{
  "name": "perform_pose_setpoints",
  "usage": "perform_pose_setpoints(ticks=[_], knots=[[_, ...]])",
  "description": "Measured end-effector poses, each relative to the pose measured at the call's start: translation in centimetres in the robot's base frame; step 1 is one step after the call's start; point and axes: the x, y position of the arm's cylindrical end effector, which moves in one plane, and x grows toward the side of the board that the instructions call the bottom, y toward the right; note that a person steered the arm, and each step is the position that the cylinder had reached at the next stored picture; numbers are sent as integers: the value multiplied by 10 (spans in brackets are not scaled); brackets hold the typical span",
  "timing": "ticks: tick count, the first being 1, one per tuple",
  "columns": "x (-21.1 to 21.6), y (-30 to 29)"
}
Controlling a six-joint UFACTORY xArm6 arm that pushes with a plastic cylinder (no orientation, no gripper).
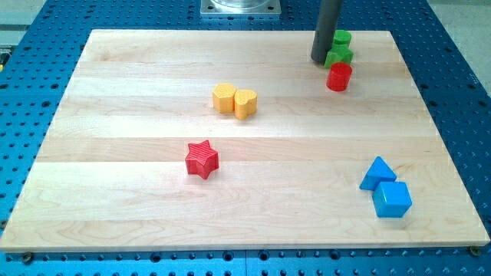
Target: Push the red circle to the right
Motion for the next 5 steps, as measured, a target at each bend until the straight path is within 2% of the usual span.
perform_pose_setpoints(ticks=[1, 2, 3, 4, 5], knots=[[8, 3], [39, -47], [48, -6], [53, 8], [63, -25]])
